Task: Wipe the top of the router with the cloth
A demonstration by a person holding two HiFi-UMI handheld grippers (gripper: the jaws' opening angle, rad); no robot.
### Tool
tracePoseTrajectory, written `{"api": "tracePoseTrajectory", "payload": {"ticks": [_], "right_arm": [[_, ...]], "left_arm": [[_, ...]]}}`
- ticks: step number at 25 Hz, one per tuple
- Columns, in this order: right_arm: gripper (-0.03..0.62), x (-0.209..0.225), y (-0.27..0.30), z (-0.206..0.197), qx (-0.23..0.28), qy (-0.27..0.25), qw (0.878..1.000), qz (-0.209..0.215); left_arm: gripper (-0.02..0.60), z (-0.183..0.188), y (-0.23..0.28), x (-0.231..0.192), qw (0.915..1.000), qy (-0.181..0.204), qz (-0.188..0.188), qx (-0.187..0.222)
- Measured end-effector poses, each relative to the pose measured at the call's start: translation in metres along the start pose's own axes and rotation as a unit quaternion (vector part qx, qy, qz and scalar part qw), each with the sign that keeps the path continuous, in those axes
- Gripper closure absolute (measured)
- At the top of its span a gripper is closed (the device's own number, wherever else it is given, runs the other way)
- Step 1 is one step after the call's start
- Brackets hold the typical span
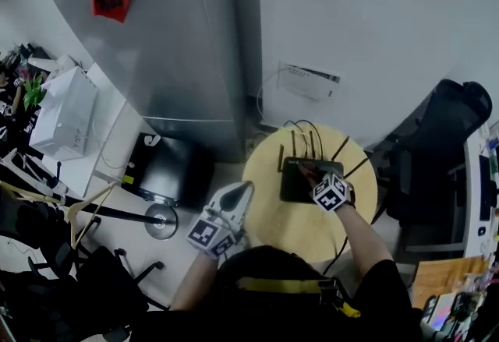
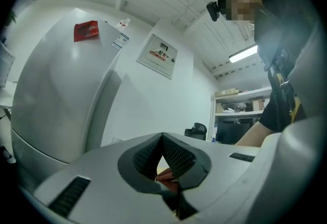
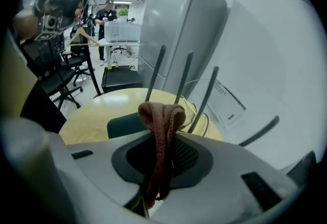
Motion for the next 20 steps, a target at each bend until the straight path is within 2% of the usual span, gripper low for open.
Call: {"api": "tracePoseTrajectory", "payload": {"ticks": [2, 5, 7, 11, 13, 15, 20], "right_arm": [[0.531, -0.002, 0.011, 0.017, -0.012, -0.066, 0.998, 0.002], [0.531, 0.006, 0.024, 0.045, -0.032, -0.175, 0.984, -0.017], [0.531, 0.009, 0.031, 0.063, -0.041, -0.226, 0.973, -0.027], [0.531, 0.004, 0.055, 0.068, -0.062, -0.308, 0.949, -0.024], [0.531, -0.003, 0.066, 0.066, -0.069, -0.328, 0.942, -0.016], [0.531, -0.012, 0.075, 0.062, -0.079, -0.328, 0.942, -0.002], [0.531, -0.026, 0.078, 0.052, -0.090, -0.277, 0.956, 0.033]], "left_arm": [[0.588, 0.007, -0.005, -0.005, 0.9998, 0.003, 0.014, 0.015], [0.588, 0.009, -0.016, -0.011, 0.9992, 0.004, 0.036, 0.016], [0.588, 0.012, -0.024, -0.017, 0.9983, 0.003, 0.055, 0.019], [0.588, 0.013, -0.038, -0.027, 0.9964, 0.011, 0.083, 0.016], [0.588, 0.011, -0.045, -0.032, 0.9952, 0.010, 0.097, 0.012], [0.588, 0.009, -0.051, -0.034, 0.9943, 0.006, 0.106, 0.006], [0.588, -0.001, -0.055, -0.034, 0.9946, -0.001, 0.104, -0.008]]}}
Point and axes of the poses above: the fingertips, and each gripper's own axes: y forward along the fingers, x to its right, z out of its top, the point moved 1 cm from there along -y, backward along the fingers, and after that the axes turned 9 degrees about x, right-handed, at the moved point
